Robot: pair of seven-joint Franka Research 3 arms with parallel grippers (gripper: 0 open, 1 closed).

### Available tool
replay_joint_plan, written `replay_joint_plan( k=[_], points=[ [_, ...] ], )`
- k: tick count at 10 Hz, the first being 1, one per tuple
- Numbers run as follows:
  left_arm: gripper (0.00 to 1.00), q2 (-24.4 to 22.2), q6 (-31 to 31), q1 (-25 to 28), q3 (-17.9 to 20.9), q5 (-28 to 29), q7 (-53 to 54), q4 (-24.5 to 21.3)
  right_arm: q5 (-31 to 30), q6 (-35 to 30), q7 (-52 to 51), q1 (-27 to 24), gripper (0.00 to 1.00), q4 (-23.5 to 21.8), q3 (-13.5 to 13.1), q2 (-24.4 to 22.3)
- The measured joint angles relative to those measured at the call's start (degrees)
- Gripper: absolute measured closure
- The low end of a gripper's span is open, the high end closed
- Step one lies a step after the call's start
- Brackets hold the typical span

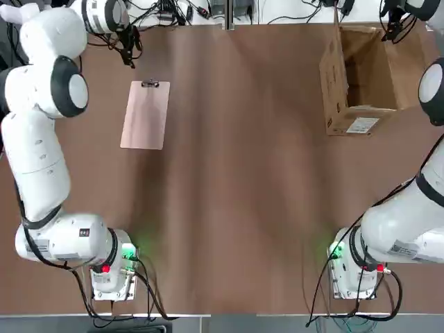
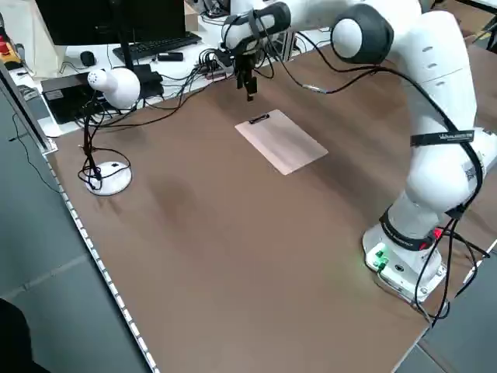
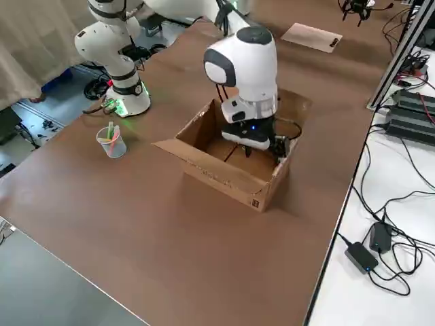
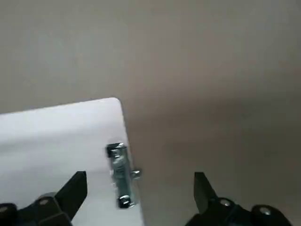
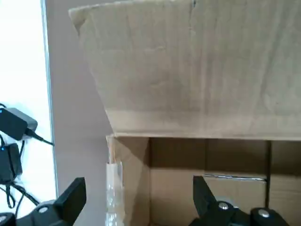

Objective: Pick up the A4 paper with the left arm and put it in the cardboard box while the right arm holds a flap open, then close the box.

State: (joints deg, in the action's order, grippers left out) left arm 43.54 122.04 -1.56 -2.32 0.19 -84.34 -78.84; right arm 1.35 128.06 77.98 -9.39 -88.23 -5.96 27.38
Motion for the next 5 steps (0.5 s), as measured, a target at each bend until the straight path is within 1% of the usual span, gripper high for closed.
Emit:
replay_joint_plan(
  k=[1, 2, 5],
  points=[
    [0.0, 1.6, 0.8, -2.3, 1.8, 0.0, -2.9, 0.7, 0.0, 0.6, 0.1, -0.3, 0.0, 0.8, 0.0, 1.0],
    [0.0, 2.9, 1.2, -3.7, 2.5, 0.0, -4.0, 0.9, 0.0, 1.6, 0.2, -0.4, 0.0, 1.1, 0.0, 1.8],
    [0.0, 5.5, 2.2, -5.0, 2.6, 0.0, -4.3, 1.0, 0.0, 4.5, 0.3, -0.5, 0.0, 1.5, 0.0, 4.2]
  ],
)
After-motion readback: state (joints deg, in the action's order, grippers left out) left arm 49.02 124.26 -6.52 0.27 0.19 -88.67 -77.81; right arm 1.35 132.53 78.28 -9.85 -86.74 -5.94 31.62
